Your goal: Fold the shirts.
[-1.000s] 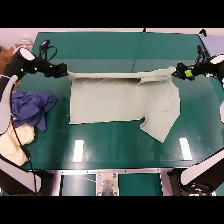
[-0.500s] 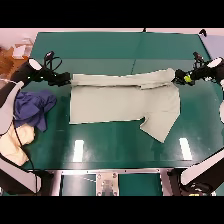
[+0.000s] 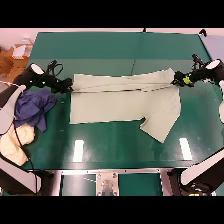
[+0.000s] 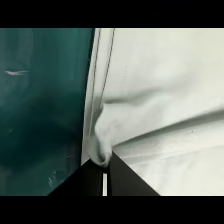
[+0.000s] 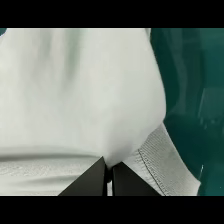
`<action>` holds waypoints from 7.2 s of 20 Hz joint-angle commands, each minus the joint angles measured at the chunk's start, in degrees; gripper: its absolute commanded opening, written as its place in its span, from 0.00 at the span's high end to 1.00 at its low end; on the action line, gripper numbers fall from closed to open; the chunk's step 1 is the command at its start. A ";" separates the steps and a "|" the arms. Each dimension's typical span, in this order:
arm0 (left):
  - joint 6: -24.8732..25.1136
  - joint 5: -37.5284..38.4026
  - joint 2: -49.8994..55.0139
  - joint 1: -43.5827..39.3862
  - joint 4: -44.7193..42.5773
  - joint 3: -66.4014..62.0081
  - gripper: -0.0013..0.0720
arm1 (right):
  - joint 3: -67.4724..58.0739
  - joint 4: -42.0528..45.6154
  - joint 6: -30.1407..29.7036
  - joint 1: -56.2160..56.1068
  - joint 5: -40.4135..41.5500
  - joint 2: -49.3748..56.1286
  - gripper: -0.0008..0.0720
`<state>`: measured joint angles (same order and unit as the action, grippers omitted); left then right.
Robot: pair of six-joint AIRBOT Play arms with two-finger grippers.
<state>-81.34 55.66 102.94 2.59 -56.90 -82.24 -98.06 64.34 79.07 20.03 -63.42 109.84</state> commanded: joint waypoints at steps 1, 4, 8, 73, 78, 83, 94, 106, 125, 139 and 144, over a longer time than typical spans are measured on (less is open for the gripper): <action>-1.20 -0.66 0.04 -0.04 1.09 0.72 0.95 | 0.04 -0.20 0.00 -0.22 -0.11 0.04 0.97; -1.14 -0.66 0.04 -0.04 3.30 0.70 0.90 | 0.00 -0.44 0.02 -0.44 -0.37 0.00 0.73; -1.16 2.10 -1.40 0.37 5.77 -0.57 0.32 | -3.50 -0.37 1.44 -0.13 -5.01 -0.35 0.57; -3.98 -14.69 -40.61 -7.23 21.79 59.21 0.96 | 65.33 -7.26 3.43 15.10 -0.98 -41.40 0.97; -11.06 -5.22 -41.81 -7.23 8.90 59.21 0.96 | 65.33 5.05 12.41 14.56 -5.86 -50.07 0.97; -22.93 4.52 -56.63 -7.26 -4.85 59.23 0.96 | 65.35 13.81 18.05 11.15 -10.75 -54.34 0.97; -26.14 3.37 -58.80 -7.23 -9.33 49.53 0.96 | 53.00 4.11 14.62 9.42 -9.51 -53.77 0.97; -20.13 8.66 -23.45 -7.23 -9.94 9.18 0.96 | 16.63 3.54 14.99 -2.01 -12.07 -24.59 0.97; -14.60 9.33 -4.42 -1.55 -5.66 -17.97 0.07 | -14.05 -2.84 12.52 1.81 -9.73 -3.02 0.28; -10.58 25.83 -4.52 -2.03 -5.60 -23.89 0.96 | -6.69 -15.30 -7.69 18.51 -26.43 6.25 0.10; -10.49 22.73 -4.52 -5.66 -2.05 -23.89 0.95 | -4.55 -15.74 -11.04 13.81 -27.10 11.47 0.10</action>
<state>-92.07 80.03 98.45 -1.26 -61.30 -106.06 -104.12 49.74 71.24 35.83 -89.38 118.61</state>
